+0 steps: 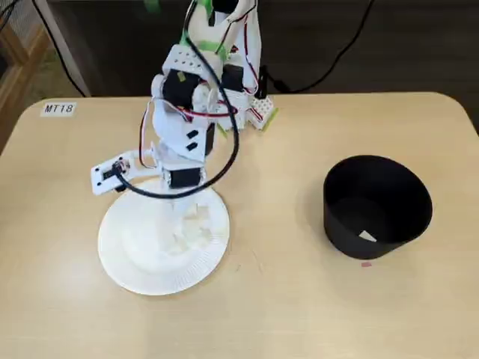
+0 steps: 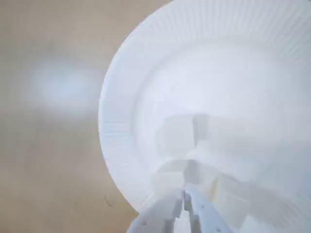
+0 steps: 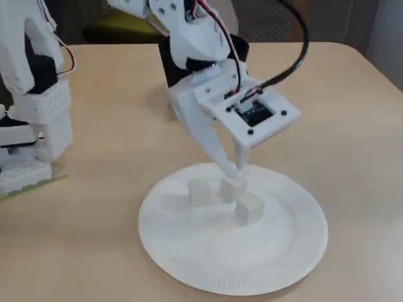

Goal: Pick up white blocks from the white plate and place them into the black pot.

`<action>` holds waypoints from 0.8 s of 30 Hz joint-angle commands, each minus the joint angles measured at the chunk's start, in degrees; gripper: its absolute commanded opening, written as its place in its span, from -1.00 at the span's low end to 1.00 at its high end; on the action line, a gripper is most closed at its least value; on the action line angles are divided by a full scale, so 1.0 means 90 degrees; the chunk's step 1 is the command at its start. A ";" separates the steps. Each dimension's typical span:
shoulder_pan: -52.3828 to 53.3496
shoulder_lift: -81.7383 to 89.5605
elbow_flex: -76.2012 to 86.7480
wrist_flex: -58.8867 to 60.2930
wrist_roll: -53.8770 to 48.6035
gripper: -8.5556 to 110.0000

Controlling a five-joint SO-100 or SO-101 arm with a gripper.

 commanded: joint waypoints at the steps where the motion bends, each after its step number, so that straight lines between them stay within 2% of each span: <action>1: 0.0176 -0.0078 -0.0342 -0.0176 -0.0107 -0.51; 19: 0.0420 -0.1611 -0.1230 -0.0322 -0.0664 -0.44; 24: 0.0527 -0.1777 -0.1406 -0.0293 -0.0752 -0.52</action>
